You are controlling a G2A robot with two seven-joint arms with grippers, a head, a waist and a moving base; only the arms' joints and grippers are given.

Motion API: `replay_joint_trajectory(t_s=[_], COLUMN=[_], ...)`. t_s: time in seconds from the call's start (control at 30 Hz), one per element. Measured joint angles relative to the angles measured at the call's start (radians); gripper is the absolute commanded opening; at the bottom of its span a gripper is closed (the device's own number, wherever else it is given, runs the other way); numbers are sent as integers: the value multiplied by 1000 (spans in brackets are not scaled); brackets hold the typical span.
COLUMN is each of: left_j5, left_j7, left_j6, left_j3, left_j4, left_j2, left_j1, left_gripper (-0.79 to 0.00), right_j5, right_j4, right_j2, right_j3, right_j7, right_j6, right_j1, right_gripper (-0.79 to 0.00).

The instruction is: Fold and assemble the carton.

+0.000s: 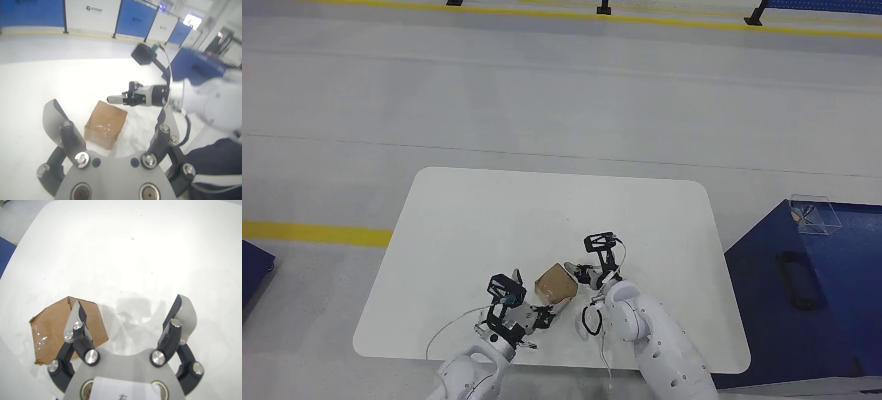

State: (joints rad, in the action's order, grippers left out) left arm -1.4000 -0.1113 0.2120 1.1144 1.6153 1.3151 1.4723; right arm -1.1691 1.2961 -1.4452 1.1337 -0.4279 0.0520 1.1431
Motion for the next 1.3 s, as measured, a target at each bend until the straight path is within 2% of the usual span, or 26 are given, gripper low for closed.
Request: replay_joint_trajectory(t_s=[0.07, 0.13, 0.27, 0.37, 0.5, 0.53, 0.57, 0.6, 0.67, 0.73, 0.93, 1.1, 1.23, 1.3], left_j5=[-122, -176, -265, -310, -304, -303, -303, -303, -297, -302, -291, -239, -87, 80], left_j7=[-14, -4, 29, 36, 58, 60, 64, 67, 75, 86, 103, 102, 79, 94], left_j6=[12, 2, -58, -126, -127, -127, -128, -129, -123, -123, -122, -102, -69, -52], left_j3=[2, -2, -28, -56, -83, -88, -94, -98, -106, -111, -113, -96, -64, -36], left_j4=[-24, -39, -85, -115, -157, -164, -173, -180, -192, -202, -212, -175, -105, -66], left_j2=[-7, -8, -4, 4, 13, 14, 16, 18, 20, 22, 25, 24, 25, 30], left_j1=[-6, -15, -47, -66, -97, -103, -109, -113, -123, -130, -137, -114, -71, -44], left_gripper=[0, 0, 0, 0, 0, -206, -351, -406, -696, -785, -785, -785, -785, -785], right_j5=[4, -5, -18, -17, -17, -17, -16, -14, -12, -10, -2, 22, 77, 121], right_j4=[-29, -44, -51, -38, -3, 7, 21, 32, 57, 79, 132, 156, 187, 205], right_j2=[-5, -9, -13, -9, -1, 2, 5, 7, 12, 16, 28, 35, 40, 43], right_j3=[-20, -38, -55, -41, -9, 0, 11, 21, 42, 60, 109, 151, 199, 226], right_j7=[6, 21, 57, 66, 78, 81, 83, 84, 87, 90, 93, 112, 139, 145], right_j6=[-14, -19, -26, -31, -29, -28, -27, -26, -25, -25, -31, -29, -31, -38], right_j1=[-25, -39, -42, -29, 3, 12, 25, 35, 58, 79, 131, 156, 181, 197], right_gripper=[0, 0, 0, 0, 0, 0, 0, 0, 0, 0, 0, 0, 0, 0])
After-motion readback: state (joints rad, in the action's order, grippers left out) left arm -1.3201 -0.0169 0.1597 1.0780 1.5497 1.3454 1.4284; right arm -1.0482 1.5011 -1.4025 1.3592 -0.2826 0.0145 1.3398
